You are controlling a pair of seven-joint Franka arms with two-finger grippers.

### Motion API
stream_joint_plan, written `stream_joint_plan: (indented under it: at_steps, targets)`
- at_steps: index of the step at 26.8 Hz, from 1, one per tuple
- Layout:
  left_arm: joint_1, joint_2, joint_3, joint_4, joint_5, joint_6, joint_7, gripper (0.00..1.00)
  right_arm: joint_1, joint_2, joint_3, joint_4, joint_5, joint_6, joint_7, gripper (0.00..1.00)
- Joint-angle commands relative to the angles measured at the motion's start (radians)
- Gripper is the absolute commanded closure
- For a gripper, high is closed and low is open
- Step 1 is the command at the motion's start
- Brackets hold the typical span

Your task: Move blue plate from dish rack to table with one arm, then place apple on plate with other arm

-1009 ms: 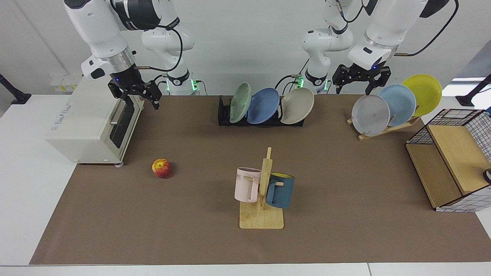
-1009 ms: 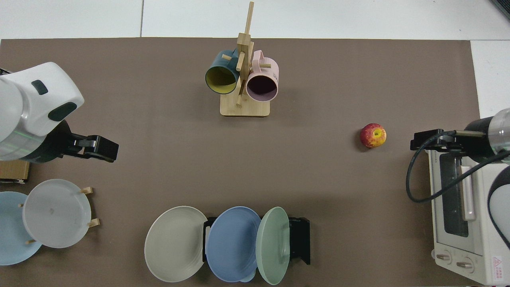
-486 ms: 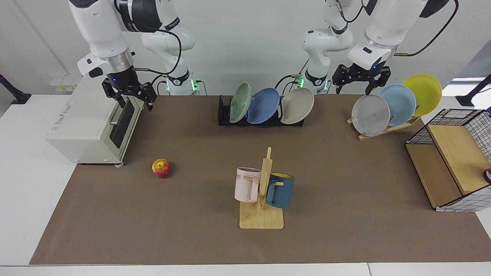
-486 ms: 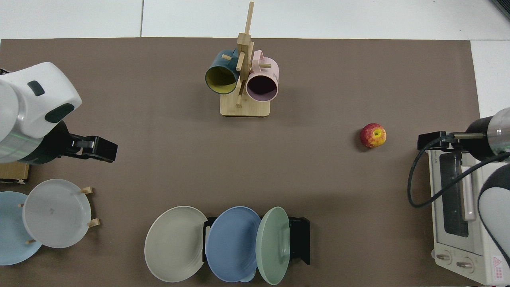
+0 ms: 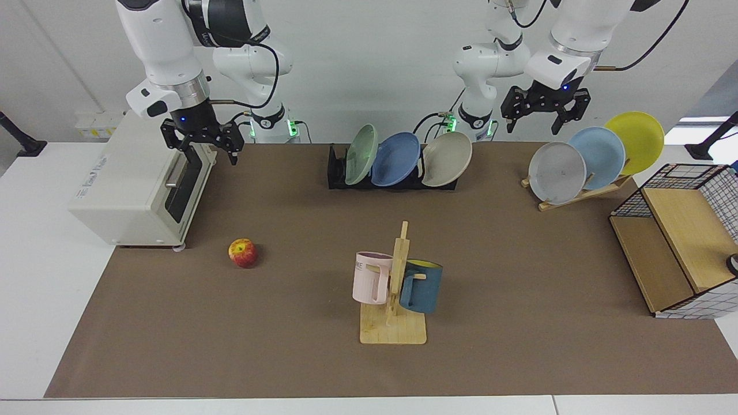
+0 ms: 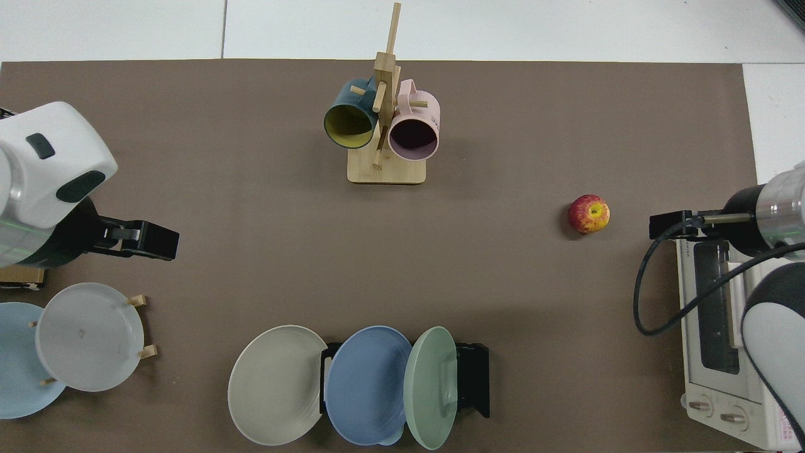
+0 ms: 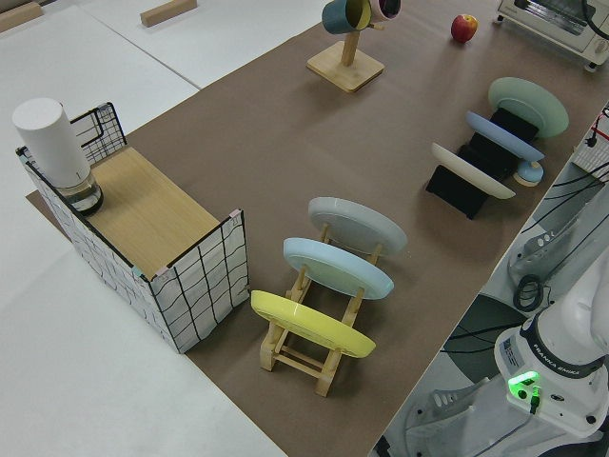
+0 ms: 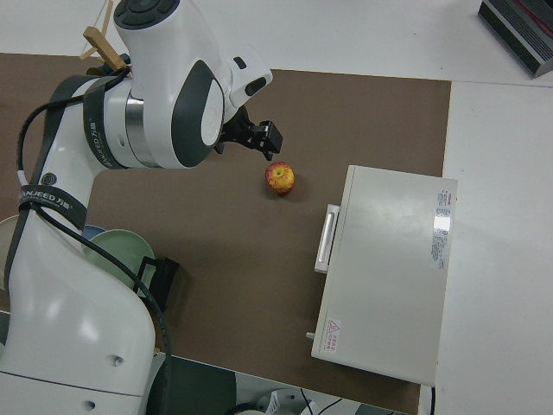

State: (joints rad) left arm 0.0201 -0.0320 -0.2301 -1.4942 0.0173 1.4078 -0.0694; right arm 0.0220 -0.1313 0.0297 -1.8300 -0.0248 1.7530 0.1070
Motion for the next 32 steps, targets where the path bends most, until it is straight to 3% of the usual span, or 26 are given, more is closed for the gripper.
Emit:
stream_joint_plan:
  at_steps: [1, 7, 14, 22, 25, 32]
  targets:
    - [0.009, -0.064, 0.002, -0.099, -0.019, 0.026, 0.026, 0.00, -0.005, -0.013, -0.002, -0.009, 0.008, 0.020, -0.075, 0.00]
    - [0.008, -0.155, 0.000, -0.282, -0.100, 0.082, 0.077, 0.00, -0.019, -0.013, -0.004, -0.012, 0.057, 0.020, -0.092, 0.00]
    - [-0.011, -0.246, -0.024, -0.518, -0.223, 0.218, 0.102, 0.00, -0.019, -0.013, -0.005, -0.015, 0.060, 0.020, -0.090, 0.00]
    - [-0.012, -0.287, -0.110, -0.715, -0.353, 0.418, 0.132, 0.00, -0.019, -0.002, -0.005, -0.020, 0.060, 0.034, -0.090, 0.00]
    - [-0.002, -0.290, -0.195, -0.784, -0.378, 0.454, 0.154, 0.00, -0.020, 0.012, -0.007, -0.032, 0.052, 0.066, -0.093, 0.00]
    - [-0.002, -0.289, -0.293, -0.903, -0.537, 0.605, 0.152, 0.00, -0.024, 0.110, -0.005, -0.043, 0.052, 0.199, -0.096, 0.00]
